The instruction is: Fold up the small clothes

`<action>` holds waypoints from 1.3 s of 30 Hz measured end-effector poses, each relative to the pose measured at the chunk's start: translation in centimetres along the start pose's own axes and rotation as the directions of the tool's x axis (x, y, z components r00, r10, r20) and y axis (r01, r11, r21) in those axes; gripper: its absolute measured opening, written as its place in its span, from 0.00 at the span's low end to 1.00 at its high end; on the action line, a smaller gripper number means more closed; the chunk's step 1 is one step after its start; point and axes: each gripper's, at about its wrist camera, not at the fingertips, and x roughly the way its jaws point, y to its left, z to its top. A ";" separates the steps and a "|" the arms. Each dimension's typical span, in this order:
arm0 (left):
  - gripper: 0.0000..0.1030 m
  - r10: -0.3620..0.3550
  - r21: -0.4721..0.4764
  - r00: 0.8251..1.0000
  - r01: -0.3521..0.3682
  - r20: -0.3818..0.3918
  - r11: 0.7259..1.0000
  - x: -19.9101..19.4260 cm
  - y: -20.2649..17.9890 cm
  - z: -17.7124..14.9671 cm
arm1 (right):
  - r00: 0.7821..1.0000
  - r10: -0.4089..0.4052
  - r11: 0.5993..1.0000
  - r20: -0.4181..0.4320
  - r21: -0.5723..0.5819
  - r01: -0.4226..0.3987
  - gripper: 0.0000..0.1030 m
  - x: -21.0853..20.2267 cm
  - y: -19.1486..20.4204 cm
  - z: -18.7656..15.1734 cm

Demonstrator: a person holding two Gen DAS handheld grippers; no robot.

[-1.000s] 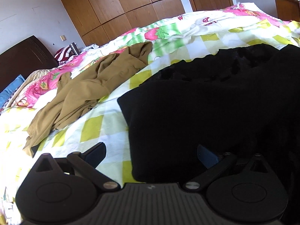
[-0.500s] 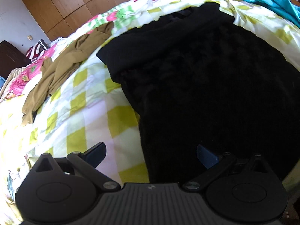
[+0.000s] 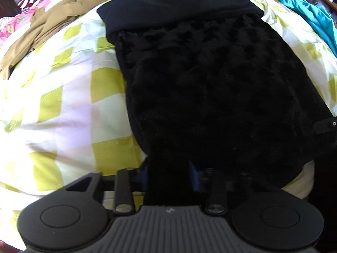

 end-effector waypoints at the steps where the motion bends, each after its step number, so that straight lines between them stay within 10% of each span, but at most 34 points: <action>1: 0.23 0.000 -0.002 1.000 0.000 0.004 1.000 -0.4 -0.1 0.1 | 0.999 0.049 0.998 0.008 0.030 -0.049 0.13 -0.4 -0.1 0.1; 6: 0.23 -0.099 -0.065 0.993 0.104 0.064 0.992 -3.1 0.9 1.2 | 0.947 0.284 0.950 0.149 0.089 -0.299 0.11 -3.7 0.4 0.9; 11: 0.23 -0.195 -0.126 0.942 0.236 0.273 0.964 -6.0 4.2 7.0 | 0.855 0.428 0.890 0.292 0.029 -0.455 0.11 -5.7 3.4 5.9; 15: 0.23 -0.190 -0.186 0.892 0.286 0.411 0.940 -5.2 8.5 14.3 | 0.796 0.444 0.875 0.411 -0.007 -0.484 0.11 -4.8 6.1 14.2; 18: 0.24 -0.104 -0.288 0.895 0.247 0.433 0.925 -1.1 11.8 19.9 | 0.765 0.342 0.895 0.546 0.059 -0.443 0.13 -2.1 6.1 20.9; 24: 0.31 0.004 -0.361 0.911 0.159 0.413 0.919 5.7 14.0 24.1 | 0.799 0.095 0.978 0.594 0.096 -0.187 0.22 3.6 4.5 26.8; 29: 0.34 0.019 -0.325 0.905 0.133 0.425 0.936 7.2 14.1 23.4 | 0.790 0.071 0.997 0.609 -0.074 -0.033 0.67 4.1 4.4 24.2; 33: 0.35 -0.028 -0.398 0.905 0.214 0.425 0.892 6.6 15.2 24.7 | 0.796 0.106 0.994 0.596 -0.087 -0.067 0.70 3.2 5.0 25.6; 36: 0.37 -0.044 -0.507 0.931 0.237 0.363 0.829 7.4 16.3 25.7 | 0.806 0.206 0.961 0.555 0.039 -0.272 0.75 3.4 3.6 28.0; 39: 0.37 -0.030 -0.555 0.942 0.223 0.335 0.801 7.7 16.8 26.4 | 0.800 0.153 0.978 0.580 0.028 -0.207 0.77 2.9 4.7 28.8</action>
